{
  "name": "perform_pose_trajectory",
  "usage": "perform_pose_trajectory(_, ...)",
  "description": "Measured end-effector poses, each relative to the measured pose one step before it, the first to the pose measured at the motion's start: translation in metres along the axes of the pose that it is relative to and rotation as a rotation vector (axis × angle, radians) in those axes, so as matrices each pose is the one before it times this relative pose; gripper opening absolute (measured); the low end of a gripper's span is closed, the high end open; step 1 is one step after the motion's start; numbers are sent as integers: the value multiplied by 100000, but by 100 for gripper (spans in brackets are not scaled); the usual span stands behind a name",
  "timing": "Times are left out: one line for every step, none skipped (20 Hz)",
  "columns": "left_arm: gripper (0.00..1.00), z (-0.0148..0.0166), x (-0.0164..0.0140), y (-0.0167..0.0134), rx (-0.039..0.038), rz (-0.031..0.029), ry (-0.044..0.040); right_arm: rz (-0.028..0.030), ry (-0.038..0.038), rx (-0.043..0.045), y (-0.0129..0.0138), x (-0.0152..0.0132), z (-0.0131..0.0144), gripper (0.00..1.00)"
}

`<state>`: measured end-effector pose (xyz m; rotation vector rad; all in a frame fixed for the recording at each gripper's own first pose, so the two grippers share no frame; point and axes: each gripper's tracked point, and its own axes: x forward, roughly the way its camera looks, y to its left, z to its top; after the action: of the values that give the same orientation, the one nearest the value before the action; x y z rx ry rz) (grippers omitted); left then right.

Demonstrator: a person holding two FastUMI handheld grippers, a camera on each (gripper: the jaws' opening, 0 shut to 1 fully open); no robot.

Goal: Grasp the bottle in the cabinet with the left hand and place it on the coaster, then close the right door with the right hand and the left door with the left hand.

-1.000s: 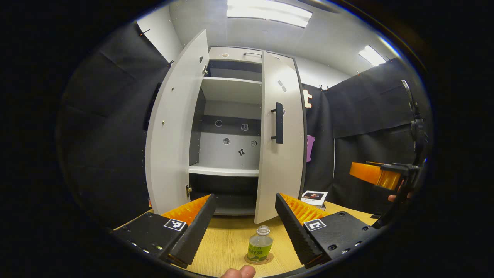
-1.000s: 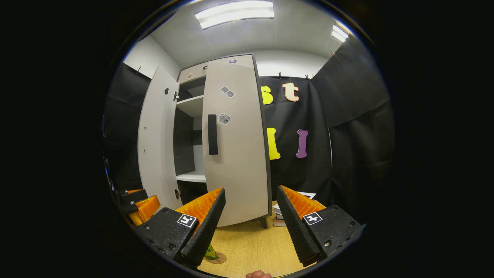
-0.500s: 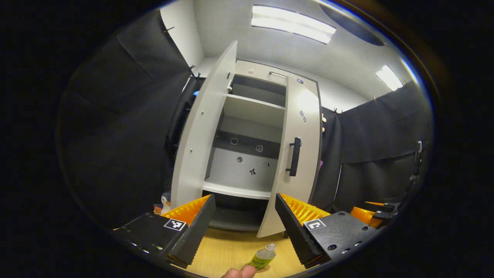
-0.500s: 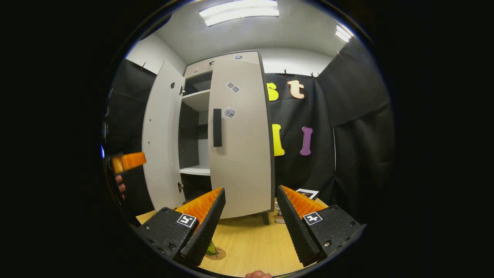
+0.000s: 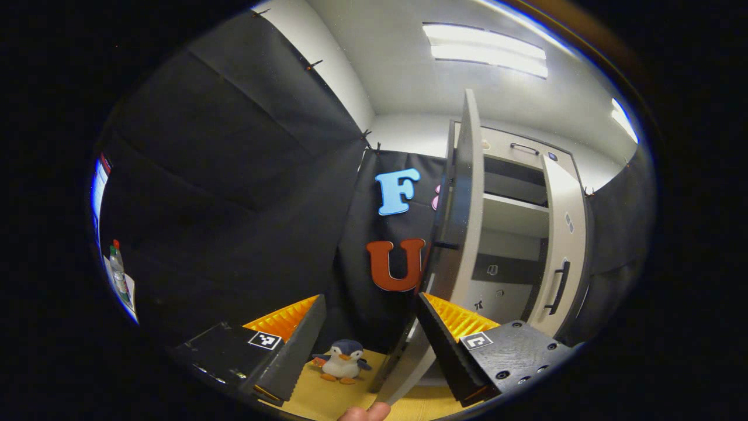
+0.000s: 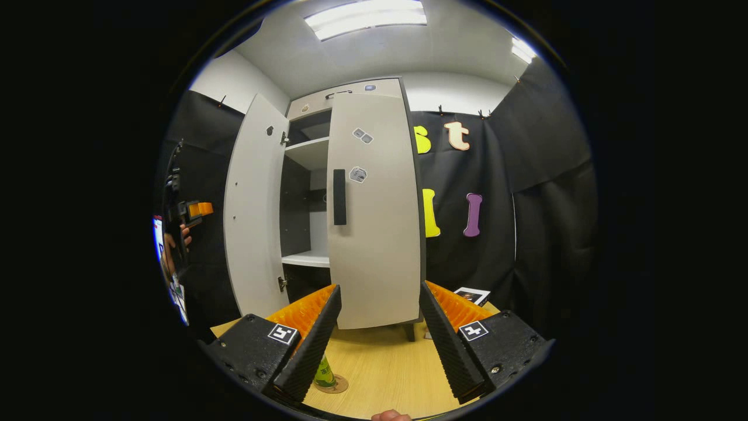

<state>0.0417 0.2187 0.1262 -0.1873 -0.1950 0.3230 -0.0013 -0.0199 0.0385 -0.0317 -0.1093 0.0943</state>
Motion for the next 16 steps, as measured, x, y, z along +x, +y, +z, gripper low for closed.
perform_pose_trajectory(99,156,1251,681,-1540,581,517,-67,-376,127,-131,21,238,83)
perform_pose_trajectory(99,-68,754,538,-1965,1009,966,-617,-529,-183,-287,21,232,83)
perform_pose_trajectory(95,-248,643,303,-2513,-244,920,-943,-467,-391,-402,-21,259,83)
perform_pose_trajectory(95,-77,692,180,-2488,42,617,-912,-178,-200,-356,-110,-32,83)
perform_pose_trajectory(95,-78,934,218,-2235,811,384,-695,-188,178,-319,-32,83,82)
perform_pose_trajectory(95,-189,335,508,-1893,1043,548,-476,-11,309,-259,-57,-45,82)
perform_pose_trajectory(95,-214,228,327,-1385,694,431,-397,235,303,-242,-16,-131,82)
perform_pose_trajectory(95,-90,79,191,-960,521,256,-448,373,237,-275,16,-144,82)
perform_pose_trajectory(95,-115,203,-12,-696,523,349,-502,244,306,-271,50,-70,82)
perform_pose_trajectory(95,-260,146,-43,-356,-61,876,-466,144,418,-356,80,-42,82)
perform_pose_trajectory(95,-313,307,-188,-196,-187,1258,-385,41,525,-236,7,6,82)
perform_pose_trajectory(95,-307,-174,138,-270,1311,706,-203,-182,648,-169,72,-65,82)
perform_pose_trajectory(95,370,252,15,-840,905,-2353,-228,-116,563,-185,75,11,82)
perform_pose_trajectory(95,-217,-2,-248,-1215,976,-882,-443,77,520,-222,112,-130,82)
perform_pose_trajectory(99,229,-119,228,-1793,1664,-1601,-190,165,647,-171,95,-144,82)
perform_pose_trajectory(94,97,-15,-34,-474,566,-1123,89,346,803,-111,154,-191,82)
